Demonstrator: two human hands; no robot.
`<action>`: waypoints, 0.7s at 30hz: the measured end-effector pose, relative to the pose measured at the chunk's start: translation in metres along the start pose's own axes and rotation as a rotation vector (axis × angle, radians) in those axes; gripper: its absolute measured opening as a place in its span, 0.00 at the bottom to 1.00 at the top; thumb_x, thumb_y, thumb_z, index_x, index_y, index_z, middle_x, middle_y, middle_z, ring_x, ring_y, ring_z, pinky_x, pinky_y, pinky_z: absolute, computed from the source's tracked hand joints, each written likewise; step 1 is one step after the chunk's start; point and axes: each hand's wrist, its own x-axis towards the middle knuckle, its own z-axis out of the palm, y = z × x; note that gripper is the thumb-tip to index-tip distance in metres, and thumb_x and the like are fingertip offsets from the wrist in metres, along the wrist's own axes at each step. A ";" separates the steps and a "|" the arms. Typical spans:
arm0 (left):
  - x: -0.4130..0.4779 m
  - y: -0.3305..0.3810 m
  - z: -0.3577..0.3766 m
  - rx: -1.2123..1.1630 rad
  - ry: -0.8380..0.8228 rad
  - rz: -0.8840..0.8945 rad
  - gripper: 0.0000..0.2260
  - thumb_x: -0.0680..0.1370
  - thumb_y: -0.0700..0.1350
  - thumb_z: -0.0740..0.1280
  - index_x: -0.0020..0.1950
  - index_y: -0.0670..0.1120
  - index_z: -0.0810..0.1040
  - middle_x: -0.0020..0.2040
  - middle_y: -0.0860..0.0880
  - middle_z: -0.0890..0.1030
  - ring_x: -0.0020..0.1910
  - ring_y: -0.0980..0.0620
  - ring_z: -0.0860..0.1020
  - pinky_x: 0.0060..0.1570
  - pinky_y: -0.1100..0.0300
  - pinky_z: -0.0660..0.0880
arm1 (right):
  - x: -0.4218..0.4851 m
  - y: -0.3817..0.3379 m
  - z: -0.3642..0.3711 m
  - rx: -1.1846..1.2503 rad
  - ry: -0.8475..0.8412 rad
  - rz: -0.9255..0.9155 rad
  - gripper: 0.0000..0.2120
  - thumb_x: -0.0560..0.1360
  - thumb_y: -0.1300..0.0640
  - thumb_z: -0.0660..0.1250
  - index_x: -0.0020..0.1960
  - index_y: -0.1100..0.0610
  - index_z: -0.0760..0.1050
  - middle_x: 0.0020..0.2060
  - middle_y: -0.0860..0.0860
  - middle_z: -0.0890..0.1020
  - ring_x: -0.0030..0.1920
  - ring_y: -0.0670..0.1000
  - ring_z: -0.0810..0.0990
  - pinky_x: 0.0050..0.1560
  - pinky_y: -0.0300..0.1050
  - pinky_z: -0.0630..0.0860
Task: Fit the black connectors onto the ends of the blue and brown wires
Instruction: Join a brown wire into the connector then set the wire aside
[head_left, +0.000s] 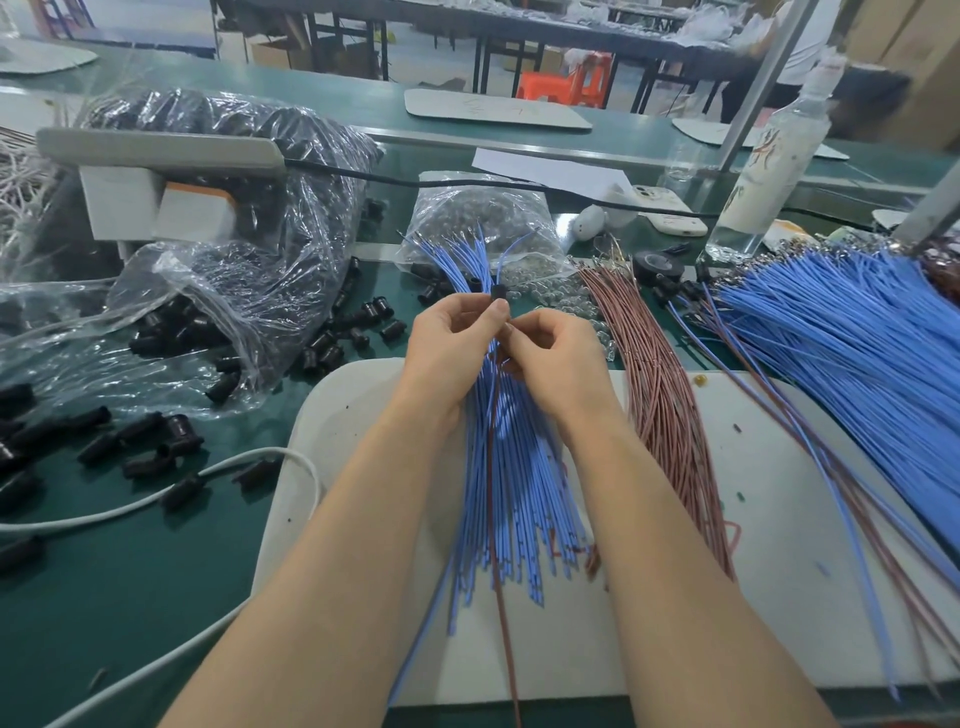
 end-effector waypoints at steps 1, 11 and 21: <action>0.000 0.000 0.000 -0.001 -0.006 0.003 0.01 0.77 0.41 0.68 0.46 0.46 0.77 0.42 0.48 0.80 0.40 0.57 0.78 0.35 0.72 0.74 | 0.001 0.001 0.000 -0.004 0.005 -0.004 0.11 0.79 0.60 0.62 0.56 0.66 0.77 0.43 0.53 0.75 0.45 0.48 0.72 0.34 0.28 0.64; 0.000 -0.001 0.000 -0.050 0.021 0.006 0.01 0.77 0.40 0.69 0.46 0.46 0.78 0.41 0.49 0.81 0.40 0.56 0.78 0.38 0.70 0.74 | -0.002 -0.006 0.002 0.023 -0.020 0.019 0.11 0.79 0.60 0.62 0.55 0.67 0.77 0.42 0.54 0.77 0.43 0.49 0.74 0.46 0.39 0.70; -0.004 0.001 0.002 -0.103 0.037 0.036 0.02 0.76 0.38 0.68 0.45 0.45 0.78 0.37 0.50 0.80 0.33 0.59 0.77 0.36 0.68 0.75 | -0.003 -0.005 0.002 0.081 -0.068 0.031 0.11 0.79 0.63 0.62 0.55 0.70 0.75 0.42 0.56 0.77 0.43 0.51 0.74 0.40 0.38 0.70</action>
